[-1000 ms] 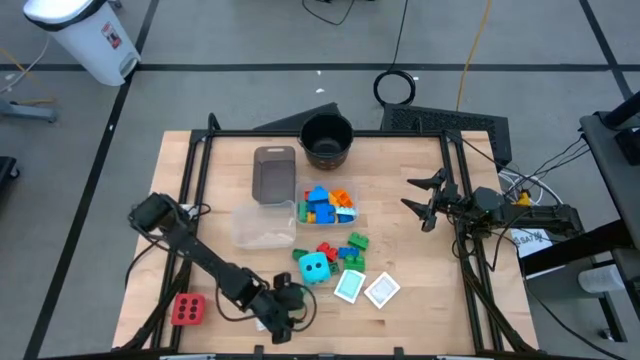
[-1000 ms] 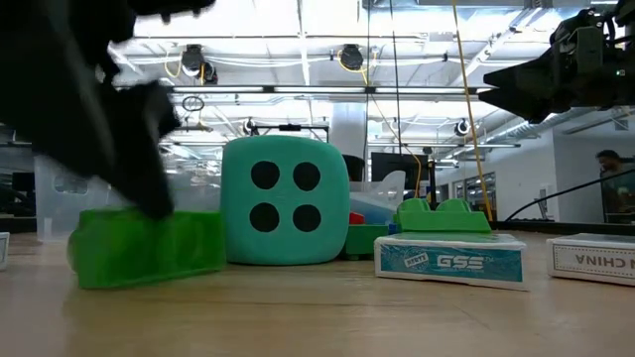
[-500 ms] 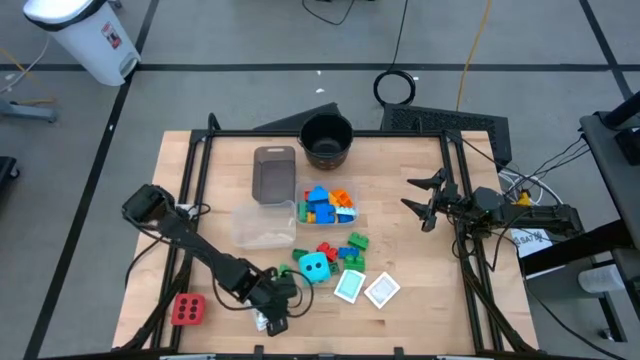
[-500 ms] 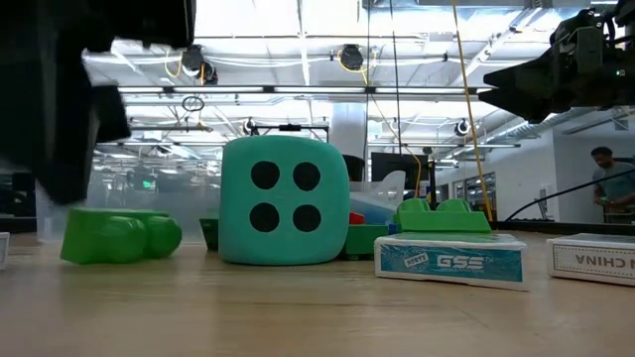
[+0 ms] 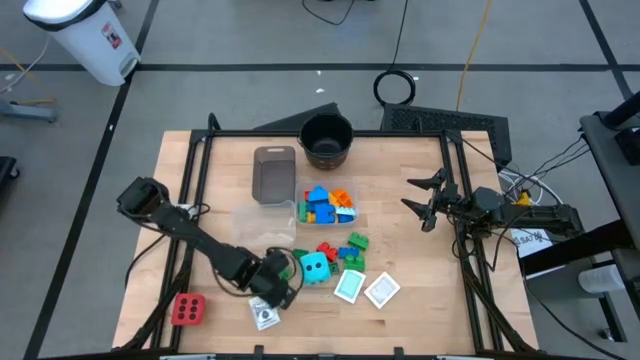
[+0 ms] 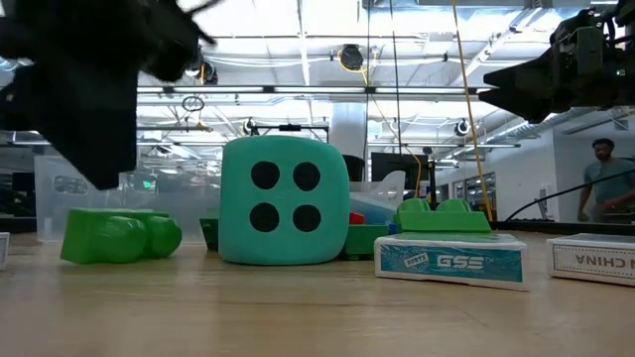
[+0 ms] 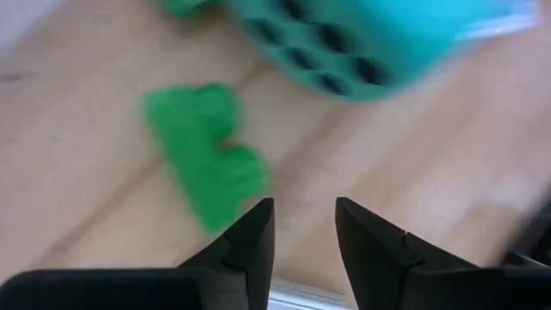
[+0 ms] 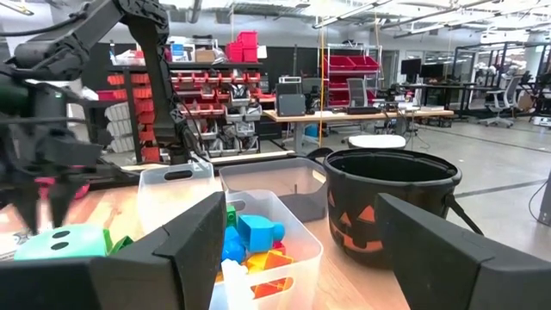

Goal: Pick & Place Toys
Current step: Put the green game piece into the right transparent bin

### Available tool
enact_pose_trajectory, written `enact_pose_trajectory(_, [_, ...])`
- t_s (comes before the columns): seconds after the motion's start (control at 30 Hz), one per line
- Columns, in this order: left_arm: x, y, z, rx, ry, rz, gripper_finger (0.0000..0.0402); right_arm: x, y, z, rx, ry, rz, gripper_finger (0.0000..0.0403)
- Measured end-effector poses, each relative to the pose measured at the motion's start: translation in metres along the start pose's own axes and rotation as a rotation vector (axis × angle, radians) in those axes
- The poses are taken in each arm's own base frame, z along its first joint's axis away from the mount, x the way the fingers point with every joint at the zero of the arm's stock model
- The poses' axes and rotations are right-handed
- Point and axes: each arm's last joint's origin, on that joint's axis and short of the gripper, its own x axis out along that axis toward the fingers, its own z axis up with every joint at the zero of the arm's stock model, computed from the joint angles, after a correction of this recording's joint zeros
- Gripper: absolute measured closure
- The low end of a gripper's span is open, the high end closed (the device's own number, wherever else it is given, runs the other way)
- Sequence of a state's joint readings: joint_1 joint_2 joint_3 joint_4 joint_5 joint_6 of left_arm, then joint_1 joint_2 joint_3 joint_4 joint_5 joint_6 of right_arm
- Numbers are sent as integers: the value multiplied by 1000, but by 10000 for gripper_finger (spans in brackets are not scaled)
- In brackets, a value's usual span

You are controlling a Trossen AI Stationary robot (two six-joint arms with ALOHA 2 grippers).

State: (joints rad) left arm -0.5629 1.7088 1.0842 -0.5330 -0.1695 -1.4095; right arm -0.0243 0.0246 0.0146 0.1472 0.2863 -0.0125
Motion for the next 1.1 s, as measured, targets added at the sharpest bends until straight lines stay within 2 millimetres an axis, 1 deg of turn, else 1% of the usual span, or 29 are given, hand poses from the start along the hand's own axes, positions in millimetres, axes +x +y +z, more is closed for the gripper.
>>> enact_pose_trajectory(0.1, [1, 4, 6, -15, 7, 30, 272, 0, 0, 0, 0, 1, 0, 135])
enact_pose_trajectory(0.17, [1, 5, 7, -13, -13, 42, 262, 0, 0, 0, 0, 1, 0, 135])
enact_pose_trajectory(0.27, [1, 6, 9, -19, -31, 48, 230, 0, 0, 0, 0, 1, 0, 135])
enact_pose_trajectory(0.37, [1, 8, 9, -33, -29, 67, 186, 0, 0, 0, 0, 1, 0, 135])
enact_pose_trajectory(0.47, [2, 12, 9, -86, -20, 114, 147, 0, 0, 0, 0, 1, 0, 135])
enact_pose_trajectory(0.57, [3, 17, 9, -139, -19, 167, 122, 0, 0, 0, 0, 1, 0, 135])
enact_pose_trajectory(0.63, [5, 18, 8, -153, -20, 181, 113, 0, 0, 0, 0, 1, 0, 135])
enact_pose_trajectory(0.8, [16, 16, 7, -159, -22, 172, 116, 0, 0, 0, 0, 1, 0, 135])
enact_pose_trajectory(1.0, [34, 17, 3, -131, -5, 206, 140, 0, 0, 0, 1, -5, 0, 135])
enact_pose_trajectory(1.1, [37, 19, 4, -132, -5, 217, 156, 0, 0, 0, -1, 2, 0, 135])
